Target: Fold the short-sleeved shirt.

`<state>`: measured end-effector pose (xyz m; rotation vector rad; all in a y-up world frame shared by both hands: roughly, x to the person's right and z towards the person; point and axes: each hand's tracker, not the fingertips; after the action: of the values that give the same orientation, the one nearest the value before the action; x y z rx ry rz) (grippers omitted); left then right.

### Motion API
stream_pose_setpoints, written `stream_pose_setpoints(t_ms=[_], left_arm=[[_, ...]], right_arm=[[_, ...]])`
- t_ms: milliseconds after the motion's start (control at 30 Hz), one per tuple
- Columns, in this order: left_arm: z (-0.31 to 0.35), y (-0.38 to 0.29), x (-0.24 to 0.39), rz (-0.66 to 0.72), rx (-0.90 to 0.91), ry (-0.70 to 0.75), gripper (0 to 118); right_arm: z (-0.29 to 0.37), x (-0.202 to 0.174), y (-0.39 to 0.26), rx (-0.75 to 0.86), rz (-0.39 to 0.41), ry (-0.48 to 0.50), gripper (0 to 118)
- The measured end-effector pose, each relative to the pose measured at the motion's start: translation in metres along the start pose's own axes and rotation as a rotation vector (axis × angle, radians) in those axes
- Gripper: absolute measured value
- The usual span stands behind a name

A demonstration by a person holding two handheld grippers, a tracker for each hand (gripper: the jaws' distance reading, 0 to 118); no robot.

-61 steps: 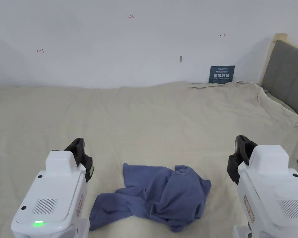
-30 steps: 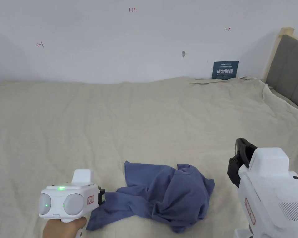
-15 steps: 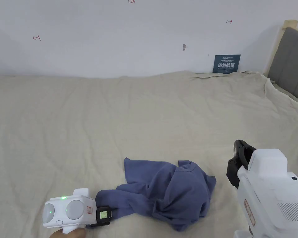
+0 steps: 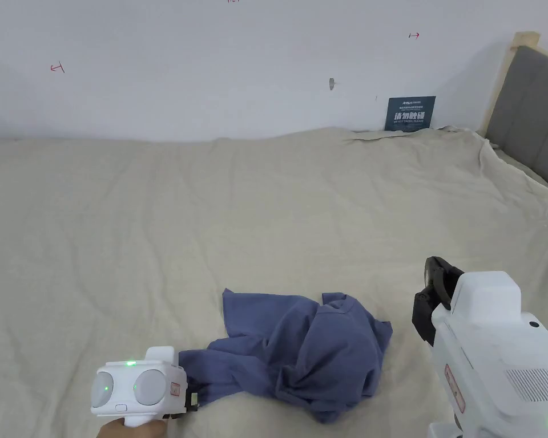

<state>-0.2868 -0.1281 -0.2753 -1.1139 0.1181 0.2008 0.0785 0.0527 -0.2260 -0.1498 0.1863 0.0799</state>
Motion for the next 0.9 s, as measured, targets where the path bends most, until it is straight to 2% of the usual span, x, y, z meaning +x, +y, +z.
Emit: stream_pose_setpoints(t_ms=[100,300,467,567,600,633,700,733,767,900], left_arm=[[0.007,0.001,0.005,-0.032,0.010,0.006,5],[0.046,0.011,0.000,-0.028,0.129,-0.057,4],[0.071,0.017,-0.006,-0.006,0.188,-0.113,4],[0.074,0.018,-0.007,0.003,0.195,-0.129,4],[0.075,0.018,-0.006,0.003,0.197,-0.130,4],[0.075,0.018,-0.006,0.003,0.197,-0.131,4],[0.074,0.018,-0.007,0.004,0.197,-0.133,4],[0.073,0.018,-0.007,0.005,0.195,-0.135,4],[0.073,0.018,-0.008,0.005,0.192,-0.136,4],[0.069,0.017,-0.012,-0.005,0.181,-0.149,4]], right_arm=[[-0.003,0.000,0.000,-0.011,-0.006,0.000,1],[-0.034,0.013,-0.008,-0.092,-0.024,0.005,1],[-0.098,0.032,-0.025,-0.290,-0.004,0.047,4],[-0.139,0.044,-0.044,-0.414,-0.052,0.083,21],[-0.149,0.046,-0.049,-0.457,-0.072,0.086,21],[-0.160,0.046,-0.055,-0.494,-0.093,0.089,39],[-0.180,0.048,-0.069,-0.565,-0.102,0.111,85],[-0.189,0.050,-0.077,-0.591,-0.116,0.111,96],[-0.198,0.051,-0.085,-0.625,-0.135,0.115,101],[-0.220,0.051,-0.112,-0.716,-0.140,0.083,101]])
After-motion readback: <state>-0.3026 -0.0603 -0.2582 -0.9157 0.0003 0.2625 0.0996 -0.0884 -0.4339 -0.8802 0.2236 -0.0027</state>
